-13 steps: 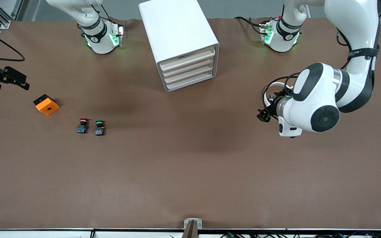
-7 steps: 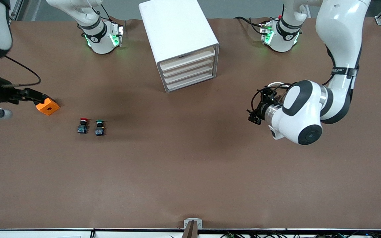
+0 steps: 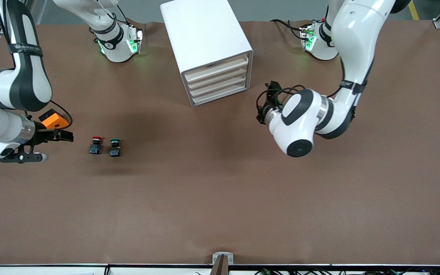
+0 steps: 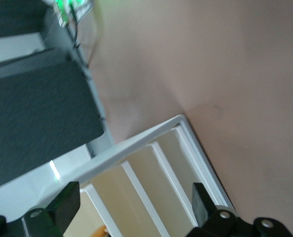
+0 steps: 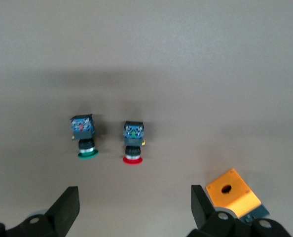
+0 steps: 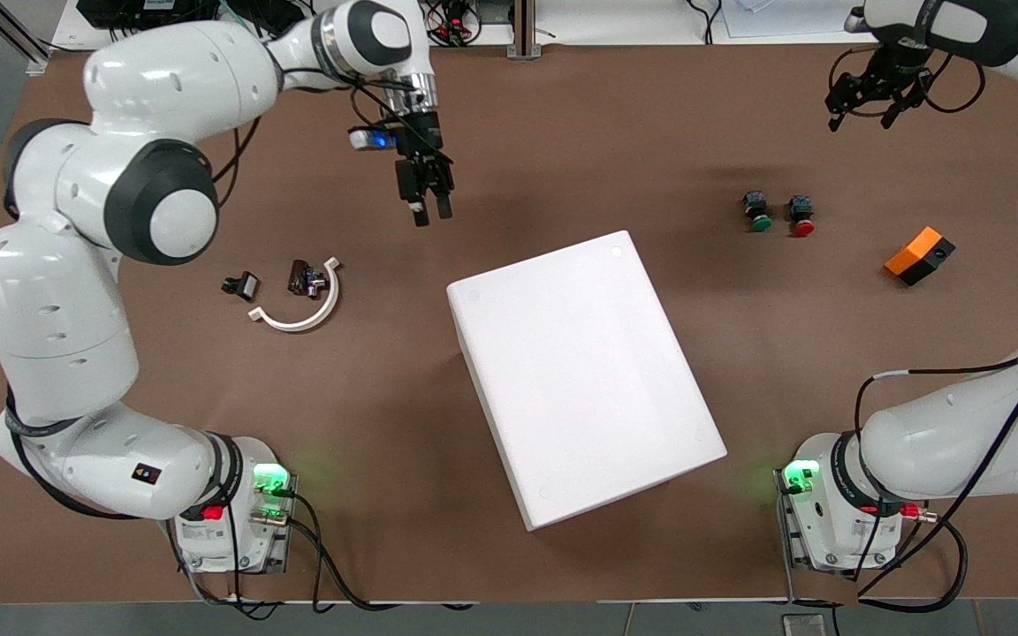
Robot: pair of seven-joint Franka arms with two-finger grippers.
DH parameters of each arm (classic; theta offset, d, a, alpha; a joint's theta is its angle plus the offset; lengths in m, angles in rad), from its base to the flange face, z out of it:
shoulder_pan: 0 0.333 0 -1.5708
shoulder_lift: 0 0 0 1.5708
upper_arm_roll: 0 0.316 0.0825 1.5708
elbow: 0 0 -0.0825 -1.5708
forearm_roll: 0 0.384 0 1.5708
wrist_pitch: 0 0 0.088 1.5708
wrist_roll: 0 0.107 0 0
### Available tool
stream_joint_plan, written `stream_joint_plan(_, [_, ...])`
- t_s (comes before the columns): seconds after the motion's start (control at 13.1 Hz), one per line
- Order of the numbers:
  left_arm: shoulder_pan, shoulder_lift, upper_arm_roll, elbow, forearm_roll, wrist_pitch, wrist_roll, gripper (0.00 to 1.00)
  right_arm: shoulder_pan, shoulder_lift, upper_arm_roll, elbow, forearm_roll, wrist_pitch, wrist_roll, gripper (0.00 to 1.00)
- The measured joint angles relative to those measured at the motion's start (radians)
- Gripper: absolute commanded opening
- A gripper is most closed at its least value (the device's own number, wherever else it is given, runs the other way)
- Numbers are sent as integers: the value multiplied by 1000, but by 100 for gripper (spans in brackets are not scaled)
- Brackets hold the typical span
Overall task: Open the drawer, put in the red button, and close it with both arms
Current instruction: 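Reach the left gripper to the drawer while the right gripper reaches the button, then pull the drawer open with the left gripper while the right gripper grasps the button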
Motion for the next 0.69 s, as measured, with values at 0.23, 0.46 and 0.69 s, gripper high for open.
stream_joint_plan(0.23, [-59,82,0,2,-83,14,-118,86,-2,1,-1,-170,0,264,-11,100])
stream_joint_plan(0.46, [-84,144,1,4,-202,46,-182,64,-1,11,0,-334,-2,543,-15,100])
stream_joint_plan(0.69, [-115,174,1,6,-289,71,-228,64,-1,72,1,-367,-6,637,-15,100])
